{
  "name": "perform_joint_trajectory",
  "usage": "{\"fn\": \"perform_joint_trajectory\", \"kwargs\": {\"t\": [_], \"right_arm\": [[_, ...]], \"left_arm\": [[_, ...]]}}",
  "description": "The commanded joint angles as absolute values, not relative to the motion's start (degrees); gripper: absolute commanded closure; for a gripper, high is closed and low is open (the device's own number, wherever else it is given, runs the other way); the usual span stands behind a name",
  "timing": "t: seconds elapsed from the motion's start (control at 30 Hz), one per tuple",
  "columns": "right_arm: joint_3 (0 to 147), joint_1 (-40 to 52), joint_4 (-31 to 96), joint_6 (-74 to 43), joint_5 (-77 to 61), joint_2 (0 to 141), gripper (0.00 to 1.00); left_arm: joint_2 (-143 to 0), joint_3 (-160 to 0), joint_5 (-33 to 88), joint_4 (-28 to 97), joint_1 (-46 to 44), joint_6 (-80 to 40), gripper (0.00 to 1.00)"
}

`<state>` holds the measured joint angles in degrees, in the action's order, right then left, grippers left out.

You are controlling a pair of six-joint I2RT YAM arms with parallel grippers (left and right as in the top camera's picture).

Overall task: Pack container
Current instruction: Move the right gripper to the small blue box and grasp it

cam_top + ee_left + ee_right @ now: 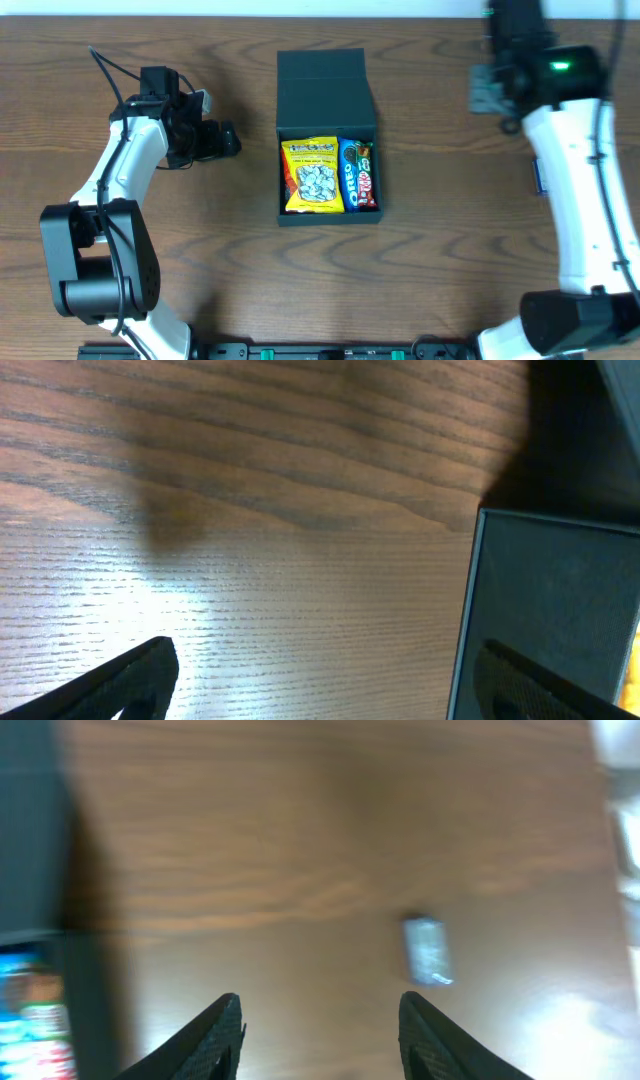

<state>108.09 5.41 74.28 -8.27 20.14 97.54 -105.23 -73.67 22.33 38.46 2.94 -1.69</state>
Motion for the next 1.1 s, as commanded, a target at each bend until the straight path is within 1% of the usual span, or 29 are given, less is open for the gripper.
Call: {"fn": "perform_joint_trajectory", "kwargs": {"t": [0.0, 0.07, 0.13, 0.27, 0.4, 0.47, 0.5, 0.6, 0.67, 0.8, 0.97, 1.07], "right_arm": [[105.41, -2.35, 74.76, -2.48, 21.34, 96.05, 0.48], [102.06, -7.03, 72.95, 0.51, 17.93, 95.50, 0.48], [96.86, -10.83, 69.63, 6.85, 12.60, 95.46, 0.46], [85.76, -14.94, 60.64, 12.16, 11.86, 95.55, 0.40], [77.56, -19.79, 53.19, 13.74, 10.46, 95.59, 0.40], [75.57, -21.87, 50.98, 15.59, 6.85, 95.59, 0.35], [74.74, -22.98, 49.60, 16.03, 5.04, 95.64, 0.30], [72.47, -25.30, 45.69, 18.83, 4.36, 96.14, 0.20], [71.22, -26.26, 43.70, 20.60, 3.31, 96.99, 0.17], [71.00, -27.38, 41.45, 22.79, -2.61, 100.55, 0.15], [71.02, -28.03, 39.38, 23.90, -1.98, 106.04, 0.15], [71.02, -28.69, 38.72, 23.88, -1.98, 108.18, 0.18]], "left_arm": [[-105.65, -73.63, 22.74, 37.91, 2.96, -3.25, 0.05], [-105.65, -73.63, 22.74, 37.36, 2.96, -3.27, 0.05], [-105.65, -73.63, 22.72, 36.91, 2.96, -3.46, 0.05], [-105.65, -73.63, 22.70, 36.77, 2.96, -4.36, 0.05], [-105.65, -73.63, 22.74, 37.26, 2.96, -5.34, 0.05], [-105.65, -73.63, 22.76, 37.45, 2.96, -5.39, 0.05], [-105.65, -73.63, 22.76, 37.50, 2.96, -5.41, 0.05], [-105.65, -73.63, 22.74, 37.43, 2.96, -6.48, 0.05], [-105.65, -73.63, 22.74, 37.41, 2.96, -6.48, 0.05], [-105.65, -73.63, 22.79, 37.54, 2.96, -8.01, 0.05], [-105.65, -73.63, 23.00, 38.76, 2.96, -8.40, 0.05], [-105.65, -73.63, 23.00, 39.40, 2.96, -8.88, 0.05]]}}
